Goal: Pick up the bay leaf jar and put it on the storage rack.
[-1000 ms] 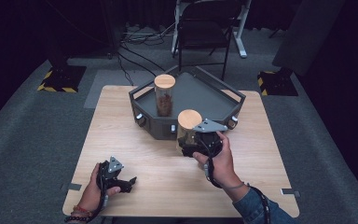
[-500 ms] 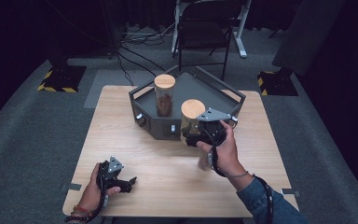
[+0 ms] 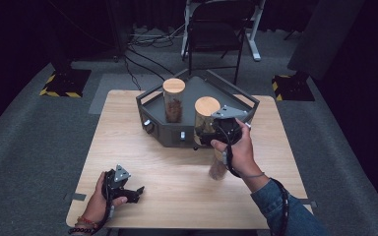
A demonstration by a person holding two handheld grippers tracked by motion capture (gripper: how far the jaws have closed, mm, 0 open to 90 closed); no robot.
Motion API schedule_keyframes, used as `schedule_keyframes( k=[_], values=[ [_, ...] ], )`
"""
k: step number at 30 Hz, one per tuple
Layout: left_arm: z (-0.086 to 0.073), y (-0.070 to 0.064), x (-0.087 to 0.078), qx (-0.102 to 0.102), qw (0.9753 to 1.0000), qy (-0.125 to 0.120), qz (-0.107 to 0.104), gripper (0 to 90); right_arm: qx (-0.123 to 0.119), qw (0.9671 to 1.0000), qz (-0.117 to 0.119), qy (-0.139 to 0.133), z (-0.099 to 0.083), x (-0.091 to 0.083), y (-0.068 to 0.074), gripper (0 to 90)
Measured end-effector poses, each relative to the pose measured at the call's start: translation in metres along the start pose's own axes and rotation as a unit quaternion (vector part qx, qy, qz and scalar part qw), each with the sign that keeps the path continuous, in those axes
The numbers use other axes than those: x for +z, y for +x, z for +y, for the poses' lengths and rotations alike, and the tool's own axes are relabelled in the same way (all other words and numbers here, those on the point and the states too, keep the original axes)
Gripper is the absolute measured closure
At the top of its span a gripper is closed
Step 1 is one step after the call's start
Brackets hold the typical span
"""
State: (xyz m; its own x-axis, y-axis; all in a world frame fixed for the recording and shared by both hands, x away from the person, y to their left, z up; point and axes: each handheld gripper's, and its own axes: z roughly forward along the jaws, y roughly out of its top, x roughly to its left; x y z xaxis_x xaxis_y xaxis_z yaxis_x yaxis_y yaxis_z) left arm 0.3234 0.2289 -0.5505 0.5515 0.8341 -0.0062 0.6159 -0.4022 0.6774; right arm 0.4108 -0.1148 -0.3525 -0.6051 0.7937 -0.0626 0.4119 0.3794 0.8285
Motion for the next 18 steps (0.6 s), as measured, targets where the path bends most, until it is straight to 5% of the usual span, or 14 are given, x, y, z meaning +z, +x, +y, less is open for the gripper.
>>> schedule_keyframes(
  k=[18],
  values=[
    [0.000,0.000,0.000,0.000,1.0000,0.000,0.000,0.5,-0.009,0.9999,-0.002,-0.006,0.020,0.015,-0.012,24.6]
  ],
)
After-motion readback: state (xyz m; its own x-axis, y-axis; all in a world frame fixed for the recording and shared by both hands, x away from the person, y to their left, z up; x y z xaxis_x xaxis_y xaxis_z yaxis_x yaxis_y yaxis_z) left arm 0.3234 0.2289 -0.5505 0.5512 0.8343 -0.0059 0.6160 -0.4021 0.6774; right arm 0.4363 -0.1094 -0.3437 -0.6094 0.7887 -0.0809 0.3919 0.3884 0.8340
